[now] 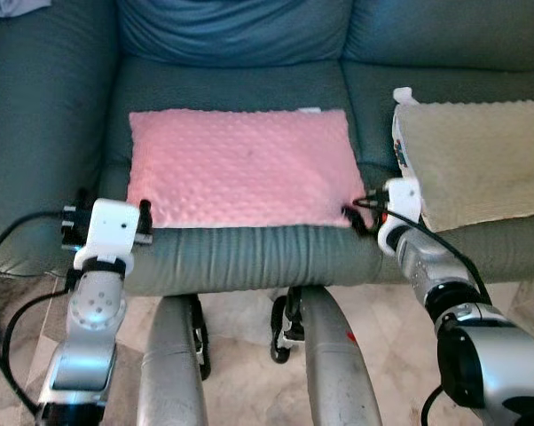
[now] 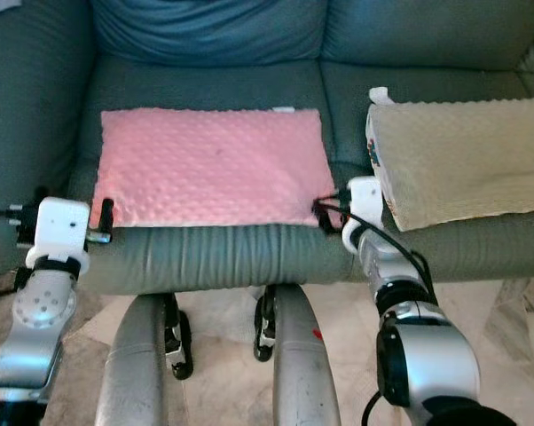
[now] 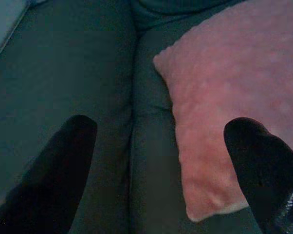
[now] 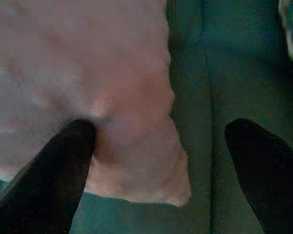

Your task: Move the pillow to the sofa

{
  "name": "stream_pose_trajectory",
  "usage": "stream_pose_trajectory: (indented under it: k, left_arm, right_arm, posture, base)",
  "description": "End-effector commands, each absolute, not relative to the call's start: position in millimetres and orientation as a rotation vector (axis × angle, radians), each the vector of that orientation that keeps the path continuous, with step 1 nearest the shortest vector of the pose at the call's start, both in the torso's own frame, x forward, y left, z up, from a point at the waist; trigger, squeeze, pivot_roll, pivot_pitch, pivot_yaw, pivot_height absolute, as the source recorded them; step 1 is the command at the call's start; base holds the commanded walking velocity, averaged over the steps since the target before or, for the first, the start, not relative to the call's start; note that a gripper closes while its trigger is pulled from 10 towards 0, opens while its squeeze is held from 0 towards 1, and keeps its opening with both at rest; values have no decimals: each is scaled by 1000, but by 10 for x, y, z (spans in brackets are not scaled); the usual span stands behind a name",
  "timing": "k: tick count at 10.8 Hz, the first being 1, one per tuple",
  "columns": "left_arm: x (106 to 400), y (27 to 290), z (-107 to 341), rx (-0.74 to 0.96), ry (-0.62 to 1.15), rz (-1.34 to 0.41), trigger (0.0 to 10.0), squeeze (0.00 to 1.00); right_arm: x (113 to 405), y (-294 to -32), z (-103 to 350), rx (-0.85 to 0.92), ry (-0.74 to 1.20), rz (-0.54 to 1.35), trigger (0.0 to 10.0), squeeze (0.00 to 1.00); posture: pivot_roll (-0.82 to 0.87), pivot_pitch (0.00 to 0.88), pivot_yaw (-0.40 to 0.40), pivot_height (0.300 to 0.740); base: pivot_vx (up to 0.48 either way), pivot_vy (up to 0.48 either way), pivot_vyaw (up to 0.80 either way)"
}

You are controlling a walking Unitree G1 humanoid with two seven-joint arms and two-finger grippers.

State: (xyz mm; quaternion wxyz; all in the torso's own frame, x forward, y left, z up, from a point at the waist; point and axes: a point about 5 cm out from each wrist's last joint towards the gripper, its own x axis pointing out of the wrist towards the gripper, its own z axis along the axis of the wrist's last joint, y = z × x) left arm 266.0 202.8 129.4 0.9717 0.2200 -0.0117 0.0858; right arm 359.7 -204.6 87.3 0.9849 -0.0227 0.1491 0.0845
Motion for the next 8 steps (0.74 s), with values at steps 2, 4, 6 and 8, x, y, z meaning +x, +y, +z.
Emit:
stream_pose_trajectory:
  k: [2, 4, 6, 8]
  left_arm:
    - [2656, 2032, 1173, 442, 18, 181, 10000, 0]
    - [2739, 2021, 1170, 438, 6, 179, 10000, 0]
    - [2808, 1989, 1167, 443, -19, 171, 10000, 0]
    - [2849, 1930, 1189, 479, -75, 153, 10000, 0]
  right_arm:
    - [3604, -1976, 948, -34, 192, 208, 10000, 0]
    - [3641, -1839, 1103, 21, 63, 242, 10000, 0]
    - [3677, -1632, 1304, 51, -54, 287, 10000, 0]
    - [3586, -1555, 1296, -29, -70, 316, 10000, 0]
  posture:
    - [50, 394, -85, 644]
    - [36, 373, -86, 644]
    - [18, 321, -86, 644]
    - [-4, 241, -86, 644]
  base:
    - [0, 0, 0]
    - [0, 0, 0]
    - [0, 0, 0]
    - [0, 0, 0]
